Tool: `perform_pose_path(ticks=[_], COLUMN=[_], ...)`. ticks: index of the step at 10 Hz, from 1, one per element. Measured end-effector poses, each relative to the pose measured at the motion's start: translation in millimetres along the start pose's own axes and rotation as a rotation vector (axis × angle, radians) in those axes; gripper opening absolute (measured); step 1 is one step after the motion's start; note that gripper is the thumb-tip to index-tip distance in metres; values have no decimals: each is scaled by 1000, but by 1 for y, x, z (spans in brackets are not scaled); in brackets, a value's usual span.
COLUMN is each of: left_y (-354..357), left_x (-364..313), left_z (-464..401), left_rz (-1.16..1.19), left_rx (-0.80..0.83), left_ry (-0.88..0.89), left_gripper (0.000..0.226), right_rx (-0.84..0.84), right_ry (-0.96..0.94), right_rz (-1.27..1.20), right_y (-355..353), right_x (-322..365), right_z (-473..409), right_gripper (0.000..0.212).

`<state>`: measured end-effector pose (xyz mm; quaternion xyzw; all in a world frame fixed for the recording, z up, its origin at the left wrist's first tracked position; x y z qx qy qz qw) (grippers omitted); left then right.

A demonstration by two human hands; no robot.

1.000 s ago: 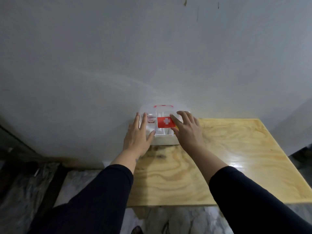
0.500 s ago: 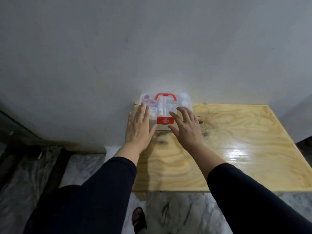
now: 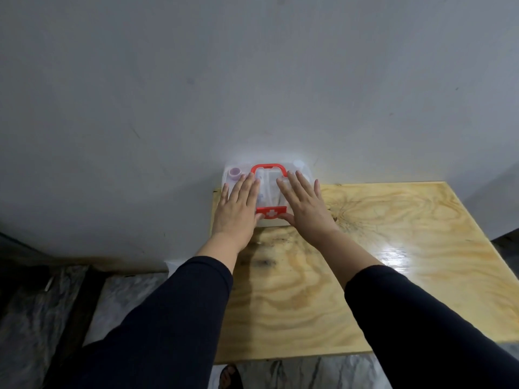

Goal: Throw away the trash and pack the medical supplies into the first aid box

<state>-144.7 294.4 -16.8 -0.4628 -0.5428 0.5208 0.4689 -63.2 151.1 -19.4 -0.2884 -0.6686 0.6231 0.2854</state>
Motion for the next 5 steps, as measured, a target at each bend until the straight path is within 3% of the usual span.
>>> perform_pose_path(ticks=[2, 4, 5], left_y=[1, -15, -16], left_x=[0, 4, 20], left_z=[-1, -4, 25], left_rz=[-21, 52, 123], left_rx=[-12, 72, -149], left_ry=[2, 39, 77], left_gripper=[75, 77, 71], right_rx=[-45, 127, 123], right_ry=[-2, -2, -2], right_rz=[45, 11, -97], right_y=[4, -24, -67], right_x=[2, 5, 0], right_z=[-1, 1, 9], right_gripper=[74, 78, 72])
Point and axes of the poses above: each hand's wrist, its own z-axis away from the middle knuckle, its own y-axis out of the palm, x = y × z, the point moved 2 cm from there along -z, towards the middle knuckle, and after that the axes turned 5 degrees about y, right-handed, at the moved point
